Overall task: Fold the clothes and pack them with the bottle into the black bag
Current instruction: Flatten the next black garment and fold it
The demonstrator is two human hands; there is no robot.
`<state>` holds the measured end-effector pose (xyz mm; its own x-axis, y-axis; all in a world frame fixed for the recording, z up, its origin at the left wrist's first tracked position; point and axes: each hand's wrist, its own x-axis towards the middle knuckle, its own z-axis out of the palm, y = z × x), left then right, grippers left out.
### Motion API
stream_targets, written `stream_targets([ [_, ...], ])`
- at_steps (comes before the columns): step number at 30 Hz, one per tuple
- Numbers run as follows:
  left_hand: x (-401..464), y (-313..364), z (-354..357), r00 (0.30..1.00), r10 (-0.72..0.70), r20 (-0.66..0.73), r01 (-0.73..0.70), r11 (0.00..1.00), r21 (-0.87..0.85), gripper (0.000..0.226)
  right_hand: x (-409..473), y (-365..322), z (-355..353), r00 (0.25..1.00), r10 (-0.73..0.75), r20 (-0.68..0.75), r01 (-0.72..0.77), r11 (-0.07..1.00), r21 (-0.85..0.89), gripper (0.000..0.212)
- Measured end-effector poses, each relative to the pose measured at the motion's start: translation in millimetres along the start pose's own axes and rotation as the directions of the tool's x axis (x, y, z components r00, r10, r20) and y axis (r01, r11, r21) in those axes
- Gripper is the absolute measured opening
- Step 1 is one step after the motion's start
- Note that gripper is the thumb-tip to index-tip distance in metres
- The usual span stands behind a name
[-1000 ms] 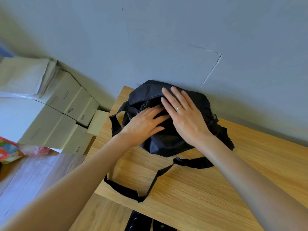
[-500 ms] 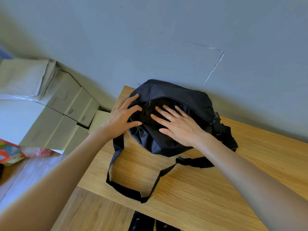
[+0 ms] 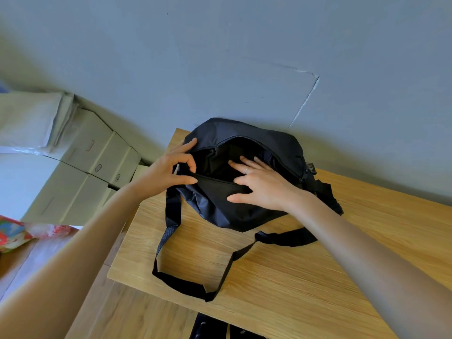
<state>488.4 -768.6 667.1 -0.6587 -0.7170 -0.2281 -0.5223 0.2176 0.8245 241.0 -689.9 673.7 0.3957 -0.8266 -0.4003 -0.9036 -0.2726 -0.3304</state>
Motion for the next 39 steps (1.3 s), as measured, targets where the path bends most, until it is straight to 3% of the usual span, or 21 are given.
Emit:
stream_targets([
  [3, -4.2, 7.4, 9.4, 0.997, 0.025, -0.073, -0.015, 0.99, 0.137, 0.019, -15.8, 2.5, 7.7, 0.987, -0.019, -0.157, 0.001, 0.993, -0.119, 0.046],
  [5, -5.6, 15.4, 17.5, 0.982, 0.149, -0.113, -0.114, 0.955, 0.275, 0.023, -29.9, 3.4, 14.2, 0.951, -0.047, -0.307, -0.014, 0.981, -0.195, 0.037],
  [9, 0.2, 41.8, 41.8, 0.887, 0.451, -0.1, -0.314, 0.747, 0.586, 0.027, -53.6, 2.7, 29.8, 0.899, -0.011, -0.439, -0.102, 0.967, -0.233, 0.032],
  [11, 6.3, 53.8, 61.8, 0.861, 0.509, -0.009, -0.389, 0.669, 0.633, 0.03, -61.4, 3.3, 36.5, 0.891, 0.012, -0.453, -0.124, 0.968, -0.218, 0.037],
  [13, 13.9, 53.3, 82.8, 0.879, 0.453, 0.149, -0.427, 0.609, 0.669, 0.044, -66.8, 5.8, 42.0, 0.89, 0.038, -0.455, -0.15, 0.965, -0.213, 0.04],
  [15, 20.3, 45.4, 95.1, 0.923, 0.296, 0.248, -0.379, 0.575, 0.725, 0.063, -70.7, 9.6, 48.3, 0.893, 0.059, -0.445, -0.17, 0.962, -0.214, 0.041],
  [17, 25.5, 38.8, 99.9, 0.948, 0.174, 0.266, -0.317, 0.578, 0.752, 0.071, -74.9, 13.7, 54.9, 0.896, 0.078, -0.437, -0.185, 0.961, -0.208, 0.042],
  [20, 28.1, 39.2, 102.6, 0.948, 0.108, 0.3, -0.306, 0.574, 0.759, 0.07, -78.7, 18.5, 61.9, 0.902, 0.086, -0.423, -0.177, 0.968, -0.179, 0.045],
  [28, 28.0, 39.2, 103.9, 0.944, 0.065, 0.324, -0.303, 0.562, 0.77, 0.069, -78.0, 14.6, 65.0, 0.891, 0.071, -0.448, -0.15, 0.978, -0.143, 0.042],
  [34, 19.6, 48.0, 100.2, 0.949, 0.055, 0.309, -0.275, 0.622, 0.733, 0.077, -87.5, 1.4, 56.5, 0.896, 0.107, -0.431, -0.194, 0.967, -0.163, 0.05],
  [39, 2.6, 75.4, 96.2, 0.949, 0.216, 0.231, -0.316, 0.685, 0.657, 0.077, -126.0, -1.7, 52.7, 0.888, 0.197, -0.416, -0.247, 0.967, -0.069, 0.074],
])
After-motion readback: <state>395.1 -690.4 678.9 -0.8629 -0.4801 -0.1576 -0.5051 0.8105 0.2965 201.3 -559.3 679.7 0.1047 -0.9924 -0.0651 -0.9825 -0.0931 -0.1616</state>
